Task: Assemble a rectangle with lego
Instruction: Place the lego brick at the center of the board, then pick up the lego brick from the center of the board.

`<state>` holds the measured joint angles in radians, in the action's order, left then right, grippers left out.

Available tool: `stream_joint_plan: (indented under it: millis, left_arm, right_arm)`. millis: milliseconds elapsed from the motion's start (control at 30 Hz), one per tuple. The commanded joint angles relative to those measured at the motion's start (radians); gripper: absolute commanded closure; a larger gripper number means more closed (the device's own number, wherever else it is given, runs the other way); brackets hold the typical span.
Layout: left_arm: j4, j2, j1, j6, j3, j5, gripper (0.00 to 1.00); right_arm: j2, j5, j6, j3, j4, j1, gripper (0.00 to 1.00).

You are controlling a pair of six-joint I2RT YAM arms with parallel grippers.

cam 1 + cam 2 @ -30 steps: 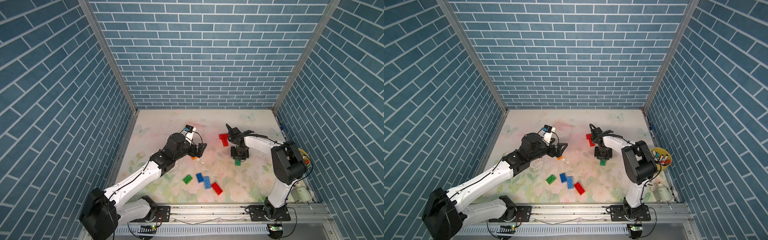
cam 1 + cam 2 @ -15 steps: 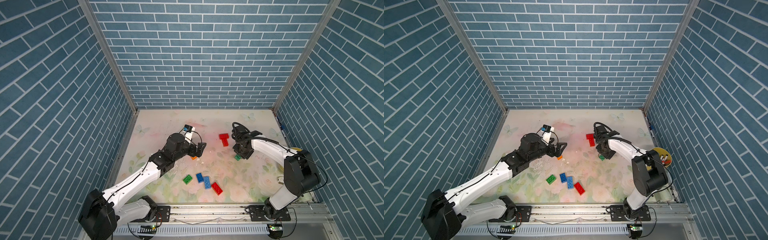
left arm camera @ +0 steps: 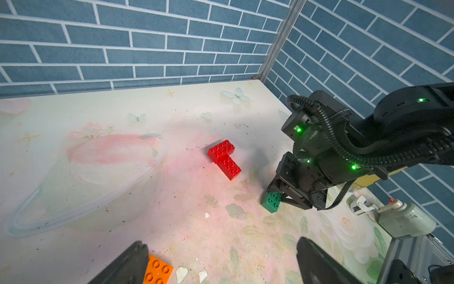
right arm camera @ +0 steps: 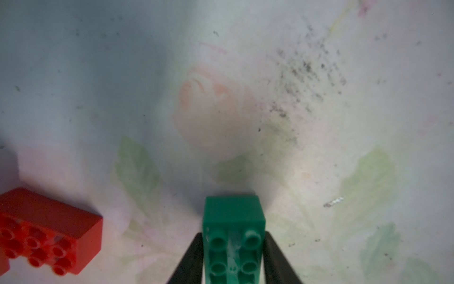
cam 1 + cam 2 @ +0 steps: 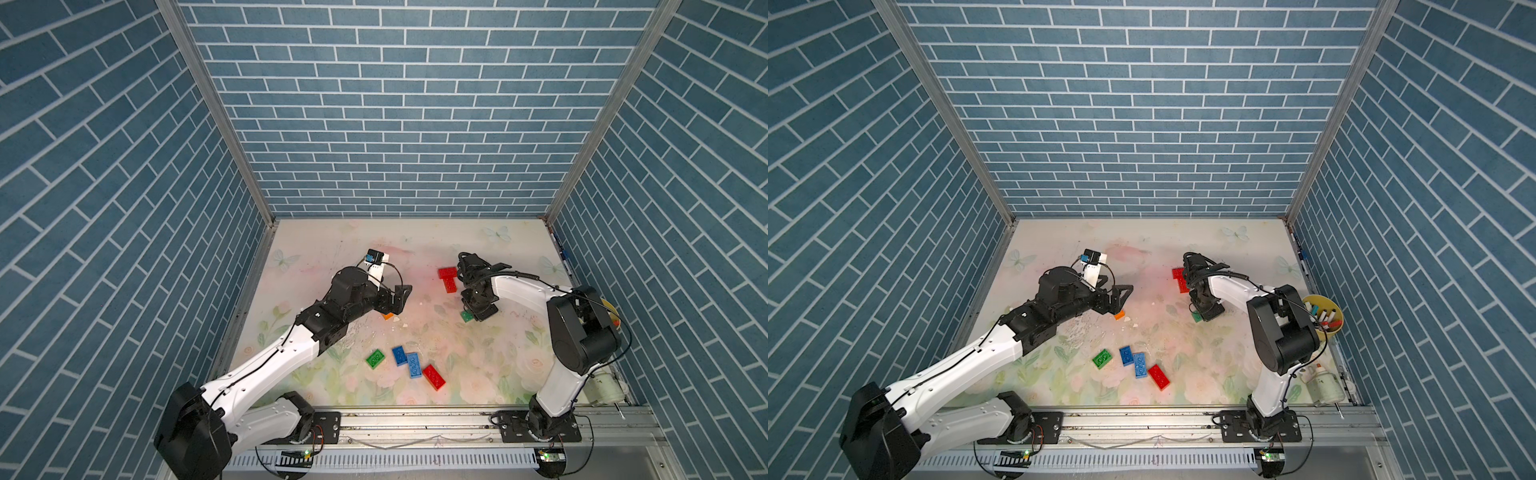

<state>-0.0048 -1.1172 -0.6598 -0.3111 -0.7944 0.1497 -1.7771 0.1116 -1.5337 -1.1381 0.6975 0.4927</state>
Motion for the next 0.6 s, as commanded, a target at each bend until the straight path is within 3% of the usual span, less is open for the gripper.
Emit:
stream_joint_plan:
  millis: [0,100,200,367,433,567]
  left_arm:
    - [-0.012,0.006,-0.005,0.0,-0.023,-0.013,0.0]
    - [-0.013,0.01,-0.005,0.004,-0.022,-0.016,0.0]
    - [-0.007,0.01,-0.004,0.009,-0.019,-0.011,0.0]
    - [0.0,-0.015,-0.004,0.01,-0.022,0.003,0.0]
    - [0.002,-0.023,-0.004,0.012,-0.022,0.007,0.0]
    - [0.0,-0.033,-0.005,0.02,-0.021,0.0,0.0]
  right_arm:
    - [-0.006,-0.013,0.025,-0.039,0.07,-0.008,0.43]
    - [0.017,-0.017,0.174,-0.059,0.139,-0.014,0.31]
    - [0.034,-0.034,0.431,-0.104,0.19,-0.022,0.24]
    - [0.009,-0.287,1.189,-0.229,0.263,-0.004,0.24]
    - [0.003,-0.258,1.325,-0.262,0.329,0.008,0.23]
    - [0.001,-0.171,1.421,-0.237,0.295,0.02,0.2]
